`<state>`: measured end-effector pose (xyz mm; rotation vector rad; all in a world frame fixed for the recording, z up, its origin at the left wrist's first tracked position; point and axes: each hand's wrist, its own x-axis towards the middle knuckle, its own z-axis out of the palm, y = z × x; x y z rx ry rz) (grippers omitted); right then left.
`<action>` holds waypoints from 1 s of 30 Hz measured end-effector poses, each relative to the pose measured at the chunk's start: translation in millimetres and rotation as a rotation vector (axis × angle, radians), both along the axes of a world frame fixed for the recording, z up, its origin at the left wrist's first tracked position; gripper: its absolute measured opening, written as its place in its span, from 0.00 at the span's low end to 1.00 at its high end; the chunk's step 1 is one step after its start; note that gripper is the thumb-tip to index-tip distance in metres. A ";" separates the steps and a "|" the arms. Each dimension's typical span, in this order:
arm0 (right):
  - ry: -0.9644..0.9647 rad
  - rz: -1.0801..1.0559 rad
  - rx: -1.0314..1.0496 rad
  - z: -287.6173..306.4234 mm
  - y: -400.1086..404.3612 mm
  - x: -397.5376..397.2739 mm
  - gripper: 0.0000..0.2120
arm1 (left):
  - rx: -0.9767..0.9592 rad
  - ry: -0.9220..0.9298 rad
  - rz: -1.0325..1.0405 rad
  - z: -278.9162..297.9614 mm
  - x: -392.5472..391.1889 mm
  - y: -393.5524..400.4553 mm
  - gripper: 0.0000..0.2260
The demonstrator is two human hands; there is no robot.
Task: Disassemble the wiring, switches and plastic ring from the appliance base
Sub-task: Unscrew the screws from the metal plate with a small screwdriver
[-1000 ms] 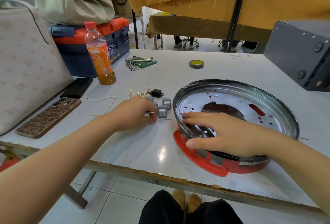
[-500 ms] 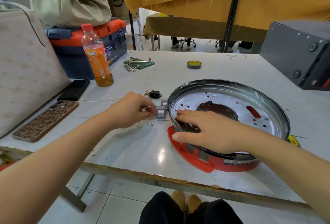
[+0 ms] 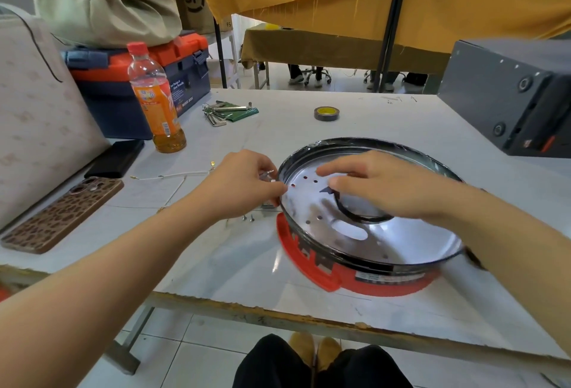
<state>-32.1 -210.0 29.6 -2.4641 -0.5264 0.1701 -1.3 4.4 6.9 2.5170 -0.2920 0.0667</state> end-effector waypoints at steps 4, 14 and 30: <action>-0.102 0.038 -0.226 -1.3 -26.2 5.3 0.15 | 0.054 -0.012 0.016 3.5 7.7 -1.3 0.08; -0.247 0.167 -0.419 -19.3 -24.9 9.2 0.18 | 0.062 -0.032 0.029 -5.7 24.2 -4.9 0.13; -0.264 0.197 -0.446 -25.6 -25.4 13.8 0.23 | 0.060 -0.086 -0.008 -11.2 34.2 -11.8 0.13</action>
